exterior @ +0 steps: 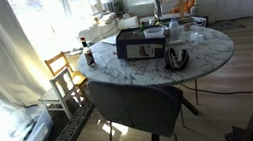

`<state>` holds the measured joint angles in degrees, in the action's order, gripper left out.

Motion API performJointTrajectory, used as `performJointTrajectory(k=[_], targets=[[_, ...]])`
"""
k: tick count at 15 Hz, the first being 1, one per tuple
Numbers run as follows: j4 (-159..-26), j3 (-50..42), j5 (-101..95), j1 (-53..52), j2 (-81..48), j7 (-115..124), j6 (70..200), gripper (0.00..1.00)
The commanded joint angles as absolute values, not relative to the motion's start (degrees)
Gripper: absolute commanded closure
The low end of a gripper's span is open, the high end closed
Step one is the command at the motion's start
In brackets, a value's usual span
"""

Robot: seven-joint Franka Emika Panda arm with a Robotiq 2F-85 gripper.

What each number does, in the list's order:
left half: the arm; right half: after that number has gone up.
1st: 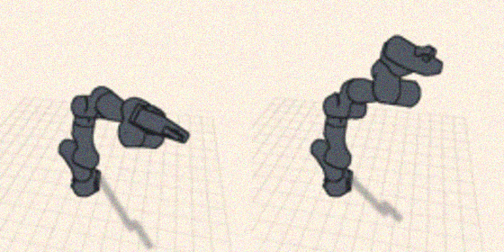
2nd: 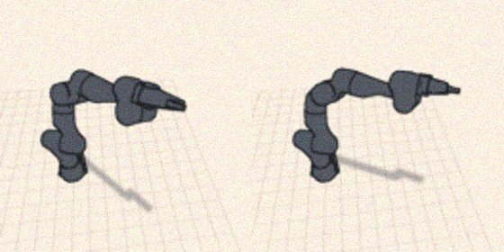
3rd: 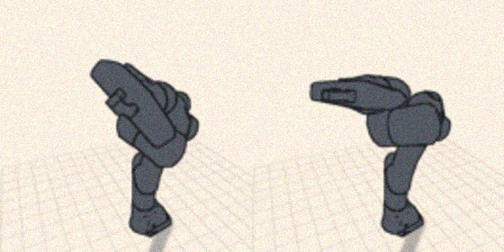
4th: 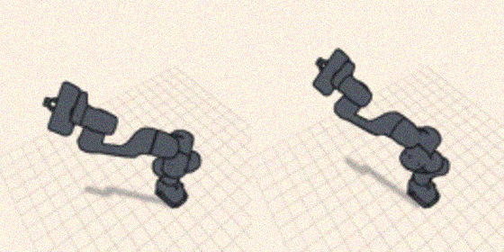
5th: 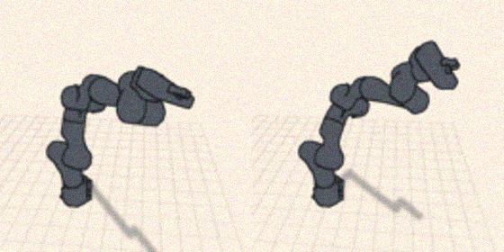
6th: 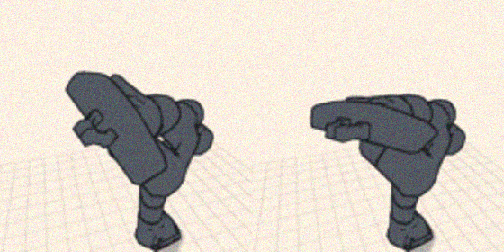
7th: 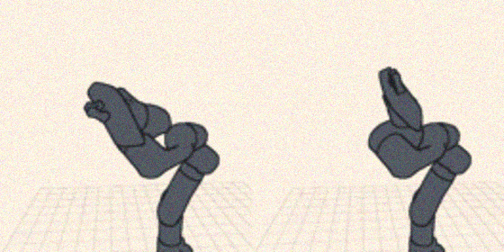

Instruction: Remove the content from the transparent box and put then in the bowl in the box

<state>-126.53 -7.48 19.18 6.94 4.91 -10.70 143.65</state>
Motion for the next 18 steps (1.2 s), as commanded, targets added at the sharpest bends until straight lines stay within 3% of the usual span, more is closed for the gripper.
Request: performJointTrajectory(k=[1, 18], targets=[[-128.1, -7.7, 23.1, 5.3, 5.5, -14.6, 142.5, 1.00], [-126.1, -6.8, 25.9, 6.1, -3.1, -24.1, 151.8, 1.00]])
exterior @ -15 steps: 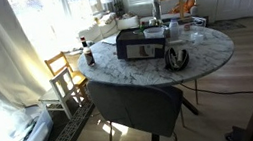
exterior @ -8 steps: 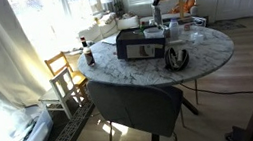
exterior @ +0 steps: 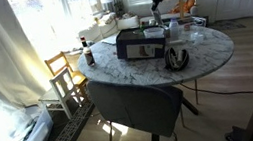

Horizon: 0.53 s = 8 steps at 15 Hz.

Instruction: Remove the content from the transparent box and put then in the bowl in the box

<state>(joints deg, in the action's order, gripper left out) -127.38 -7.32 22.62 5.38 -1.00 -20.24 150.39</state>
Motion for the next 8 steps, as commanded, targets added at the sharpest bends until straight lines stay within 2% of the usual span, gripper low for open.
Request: performJointTrajectory(k=[1, 8], targets=[[-125.9, -6.5, 27.8, 6.2, -3.1, -25.6, 150.9, 1.00], [-125.8, -5.9, 32.9, 6.5, -1.0, -30.9, 145.4, 1.00]])
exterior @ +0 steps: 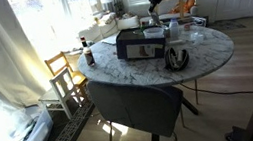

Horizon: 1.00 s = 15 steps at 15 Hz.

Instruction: Remove the content from the transparent box and put then in the bowl in the box

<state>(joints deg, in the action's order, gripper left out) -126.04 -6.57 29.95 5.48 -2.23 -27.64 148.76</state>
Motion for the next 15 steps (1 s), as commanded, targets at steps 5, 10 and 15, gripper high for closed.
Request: performJointTrajectory(k=[5, 10, 15], targets=[[-125.4, -6.5, 35.3, 6.4, -0.4, -33.2, 143.8, 1.00], [-124.7, -7.0, 34.9, 7.2, -2.0, -33.8, 144.4, 1.00], [-123.8, -7.1, 34.3, 8.4, -3.8, -34.0, 143.9, 1.00]])
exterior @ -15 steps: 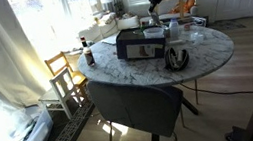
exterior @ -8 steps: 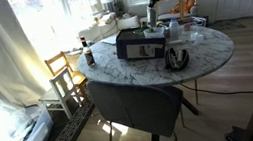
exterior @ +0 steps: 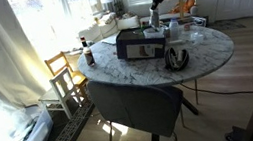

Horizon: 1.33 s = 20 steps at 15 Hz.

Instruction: Remove the content from the transparent box and put then in the bowl in the box

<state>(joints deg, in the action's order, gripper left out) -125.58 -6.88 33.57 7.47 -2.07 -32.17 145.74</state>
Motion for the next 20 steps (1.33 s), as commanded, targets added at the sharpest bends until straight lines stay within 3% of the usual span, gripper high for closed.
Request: performJointTrajectory(k=[1, 4, 5, 6, 16, 20], targets=[[-123.6, -7.1, 34.3, 8.7, -4.3, -34.1, 143.8, 1.00], [-122.6, -7.1, 33.7, 9.8, -5.7, -34.3, 142.7, 1.00], [-122.4, -7.1, 33.5, 10.1, -5.9, -34.3, 141.9, 0.74], [-122.7, -7.1, 32.7, 10.4, -5.6, -34.4, 141.2, 0.73], [-127.3, -12.6, 13.6, 13.9, 7.4, -32.9, 129.6, 0.01], [-129.7, -16.4, -2.6, 17.2, 13.4, -32.3, 125.7, 0.00]])
